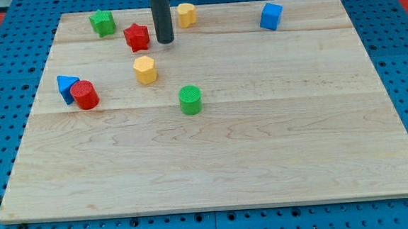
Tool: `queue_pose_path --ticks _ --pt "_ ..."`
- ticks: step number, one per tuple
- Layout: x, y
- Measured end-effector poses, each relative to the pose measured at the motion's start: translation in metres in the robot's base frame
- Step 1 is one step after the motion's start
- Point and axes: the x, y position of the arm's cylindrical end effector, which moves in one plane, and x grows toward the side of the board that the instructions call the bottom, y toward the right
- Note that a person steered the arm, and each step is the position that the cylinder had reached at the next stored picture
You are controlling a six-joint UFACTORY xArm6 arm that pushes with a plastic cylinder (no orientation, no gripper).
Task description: Slide the yellow hexagon towards the center right
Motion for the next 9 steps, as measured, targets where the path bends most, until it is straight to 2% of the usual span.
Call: queue_pose_path --ticks 1,2,3,4,5,6,7,8,9 --pt "0.022 -0.021" --pt "0.037 -0.101" --pt "0.071 0.008" --pt "0.071 0.114" --pt "0.089 0.14" --pt "0.076 0.088" --pt "0.107 0.082" --pt "0.133 0.16" --pt "0.141 0.207"
